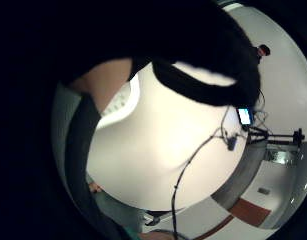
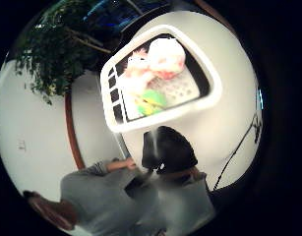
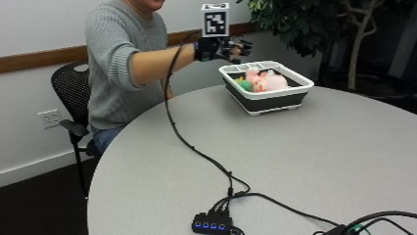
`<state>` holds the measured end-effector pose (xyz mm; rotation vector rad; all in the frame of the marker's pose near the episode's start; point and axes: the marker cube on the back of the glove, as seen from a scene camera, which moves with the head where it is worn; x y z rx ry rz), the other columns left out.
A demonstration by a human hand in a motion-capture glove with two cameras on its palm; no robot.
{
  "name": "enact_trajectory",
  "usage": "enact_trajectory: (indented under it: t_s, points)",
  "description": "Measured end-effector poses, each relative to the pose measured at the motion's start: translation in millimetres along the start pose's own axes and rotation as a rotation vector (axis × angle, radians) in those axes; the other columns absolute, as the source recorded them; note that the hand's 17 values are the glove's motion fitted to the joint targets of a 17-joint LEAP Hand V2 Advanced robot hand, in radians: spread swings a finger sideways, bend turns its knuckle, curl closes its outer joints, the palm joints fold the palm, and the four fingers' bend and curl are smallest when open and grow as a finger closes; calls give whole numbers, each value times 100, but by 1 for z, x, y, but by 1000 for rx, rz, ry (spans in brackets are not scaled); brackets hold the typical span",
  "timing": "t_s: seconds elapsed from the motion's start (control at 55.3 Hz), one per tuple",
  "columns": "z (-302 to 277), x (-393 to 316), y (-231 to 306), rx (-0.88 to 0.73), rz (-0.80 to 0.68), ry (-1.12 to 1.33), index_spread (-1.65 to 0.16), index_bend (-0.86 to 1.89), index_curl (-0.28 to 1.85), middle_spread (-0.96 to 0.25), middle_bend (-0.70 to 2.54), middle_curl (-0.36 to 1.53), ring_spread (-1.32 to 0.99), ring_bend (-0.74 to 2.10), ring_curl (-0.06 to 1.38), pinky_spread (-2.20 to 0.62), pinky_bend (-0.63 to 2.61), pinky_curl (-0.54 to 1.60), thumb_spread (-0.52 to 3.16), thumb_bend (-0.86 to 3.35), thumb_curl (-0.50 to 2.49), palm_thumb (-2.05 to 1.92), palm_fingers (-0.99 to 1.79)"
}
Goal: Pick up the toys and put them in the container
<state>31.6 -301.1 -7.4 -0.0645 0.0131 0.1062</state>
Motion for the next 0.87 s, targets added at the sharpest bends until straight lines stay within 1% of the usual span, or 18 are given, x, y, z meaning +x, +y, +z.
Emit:
enact_trajectory:
  t_s: [0.036, 0.09, 0.181, 0.289, 0.416, 0.561, 0.705, 0.868]
  points:
    - [-3, 7, 30, 3, -34, -59, -34, 13, 27, -13, 12, 25, -4, 21, 45, 6, 111, 33, 134, -1, 41, 9, -19]
    - [-1, 18, 70, 9, -43, -53, -34, 13, 27, -12, 12, 25, -4, 20, 45, 6, 110, 33, 134, -1, 41, 9, -18]
    - [9, 28, 120, 42, 57, 9, -34, 14, 27, -12, 13, 24, -4, 19, 44, 6, 107, 32, 134, -1, 40, 9, -16]
    - [14, 32, 157, 65, 132, 17, -35, 15, 27, -13, 14, 24, -4, 19, 43, 6, 105, 32, 135, -1, 39, 10, -14]
    - [28, 5, 203, 97, 98, 14, -35, 15, 27, -13, 14, 23, -4, 19, 42, 6, 103, 32, 135, -1, 37, 10, -13]
    - [74, -39, 276, 94, 54, 26, -36, 16, 28, -13, 14, 23, -4, 19, 41, 6, 101, 31, 136, -1, 36, 9, -12]
    - [112, -48, 309, 41, 75, 2, -36, 17, 29, -13, 14, 23, -5, 19, 41, 6, 98, 31, 136, -1, 36, 10, -10]
    - [128, -50, 322, 23, 79, 6, -37, 17, 30, -13, 14, 23, -5, 19, 40, 6, 97, 31, 137, -1, 35, 9, -10]
